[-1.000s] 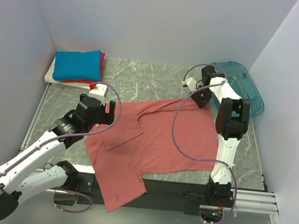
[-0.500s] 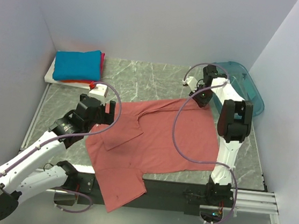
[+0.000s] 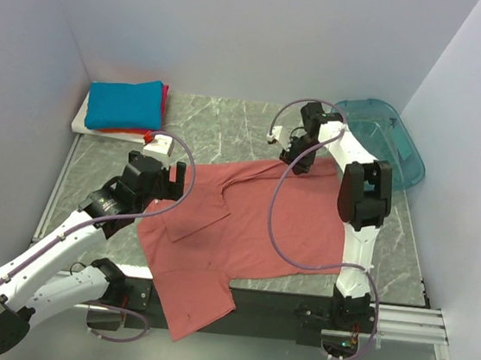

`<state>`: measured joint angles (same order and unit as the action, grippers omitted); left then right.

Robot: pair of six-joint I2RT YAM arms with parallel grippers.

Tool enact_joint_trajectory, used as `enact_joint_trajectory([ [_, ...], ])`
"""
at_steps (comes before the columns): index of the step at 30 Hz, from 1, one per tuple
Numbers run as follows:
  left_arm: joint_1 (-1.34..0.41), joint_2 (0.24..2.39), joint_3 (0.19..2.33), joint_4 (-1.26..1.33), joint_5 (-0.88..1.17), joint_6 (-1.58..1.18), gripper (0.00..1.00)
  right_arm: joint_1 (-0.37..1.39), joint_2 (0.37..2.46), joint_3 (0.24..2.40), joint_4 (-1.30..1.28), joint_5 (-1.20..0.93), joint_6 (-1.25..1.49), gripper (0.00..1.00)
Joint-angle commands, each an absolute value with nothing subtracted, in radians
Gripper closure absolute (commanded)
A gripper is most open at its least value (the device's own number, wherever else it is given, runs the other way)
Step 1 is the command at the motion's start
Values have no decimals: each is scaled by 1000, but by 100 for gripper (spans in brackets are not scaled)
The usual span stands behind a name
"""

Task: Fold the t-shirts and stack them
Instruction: Fold the tshirt

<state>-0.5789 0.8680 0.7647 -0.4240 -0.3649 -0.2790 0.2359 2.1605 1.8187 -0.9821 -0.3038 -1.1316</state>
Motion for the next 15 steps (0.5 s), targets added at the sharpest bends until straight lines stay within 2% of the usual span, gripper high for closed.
enact_joint_trajectory([
  [1, -574, 864, 767, -397, -365, -284, 6, 232, 2197, 1887, -1011, -304, -1157, 51],
  [15, -571, 876, 769, -397, -365, -285, 6, 245, 2276, 1962, -1020, -281, -1150, 50],
])
